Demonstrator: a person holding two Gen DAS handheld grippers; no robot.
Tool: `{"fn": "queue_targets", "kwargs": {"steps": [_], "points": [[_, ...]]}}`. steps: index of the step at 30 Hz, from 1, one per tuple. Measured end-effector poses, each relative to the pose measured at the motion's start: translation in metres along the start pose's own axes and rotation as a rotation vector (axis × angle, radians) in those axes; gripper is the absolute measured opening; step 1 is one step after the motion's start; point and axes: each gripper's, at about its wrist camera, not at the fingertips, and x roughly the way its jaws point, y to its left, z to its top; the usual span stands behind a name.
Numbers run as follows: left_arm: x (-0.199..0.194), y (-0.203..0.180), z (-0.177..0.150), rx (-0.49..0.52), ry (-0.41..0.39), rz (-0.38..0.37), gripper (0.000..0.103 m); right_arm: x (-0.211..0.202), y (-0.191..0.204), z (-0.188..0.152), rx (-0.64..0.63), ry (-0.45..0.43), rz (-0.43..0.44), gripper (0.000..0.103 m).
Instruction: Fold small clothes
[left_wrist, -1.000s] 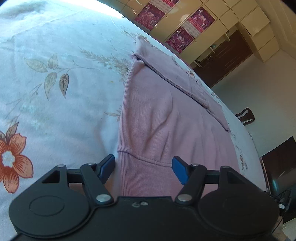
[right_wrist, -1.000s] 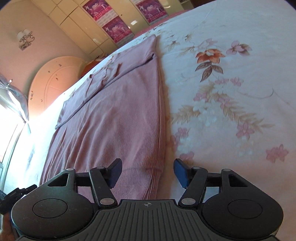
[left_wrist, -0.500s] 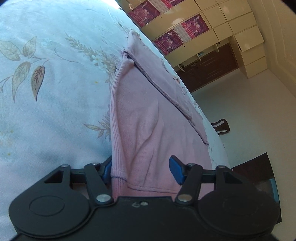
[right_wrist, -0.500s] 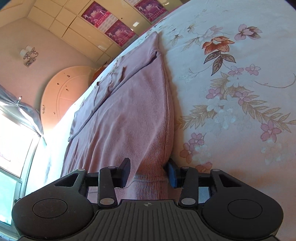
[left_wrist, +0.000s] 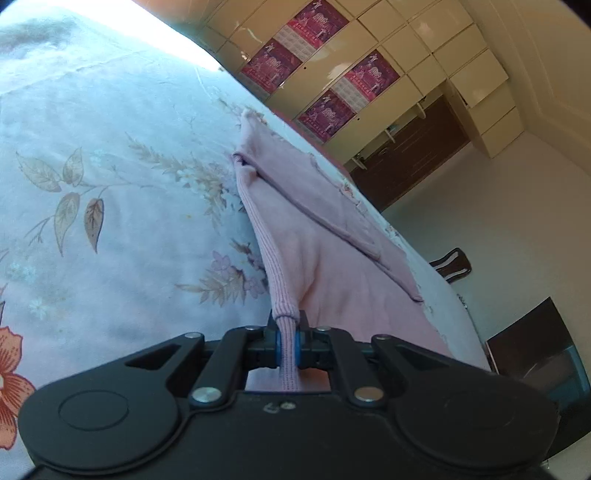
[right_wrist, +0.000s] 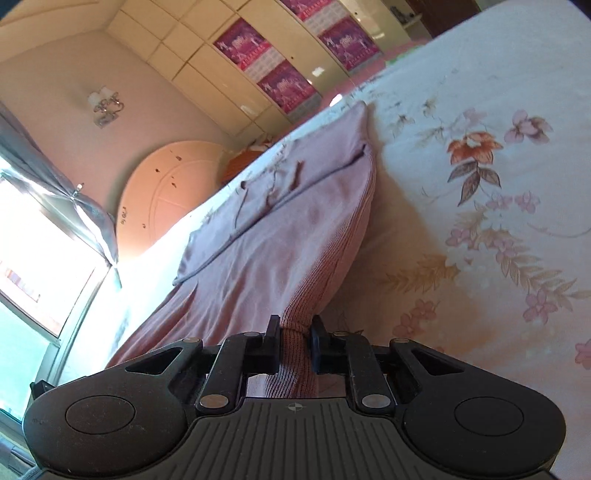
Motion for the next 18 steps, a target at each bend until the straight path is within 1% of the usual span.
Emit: {"fn": "queue_targets", "kwargs": {"steps": [1,2,3,5,8,10,11,14,18], "points": [[0.009,0.008,-0.006,-0.017,0.044,0.032,0.005,0.006,-0.007,-0.004,0.012,0.03,-0.024,0.014],[0.016,0.014,-0.012,-0.034,0.077,0.059,0.006,0.017,-0.016,-0.009,0.025,0.085,-0.075,0.014],[0.017,0.017,-0.017,-0.057,0.06,0.045,0.005,0.023,-0.022,-0.014,0.038,0.109,-0.101,0.014],[0.012,0.023,-0.021,-0.111,0.024,0.026,0.005,0.017,-0.025,-0.016,0.093,0.067,-0.071,0.014],[0.01,0.024,-0.022,-0.144,-0.006,0.016,0.005,0.013,-0.021,-0.012,0.104,0.026,-0.054,0.014],[0.007,0.023,-0.019,-0.175,-0.039,-0.017,0.005,0.014,-0.018,-0.007,0.107,0.011,-0.047,0.014],[0.005,0.022,-0.015,-0.182,-0.061,-0.044,0.005,0.013,-0.014,-0.001,0.098,-0.003,-0.038,0.014],[0.004,0.01,0.002,-0.173,-0.098,-0.085,0.005,0.012,0.003,0.018,0.04,-0.041,-0.043,0.014],[0.015,-0.01,0.037,-0.161,-0.135,-0.13,0.005,0.02,0.028,0.054,-0.029,-0.088,-0.032,0.013]]}}
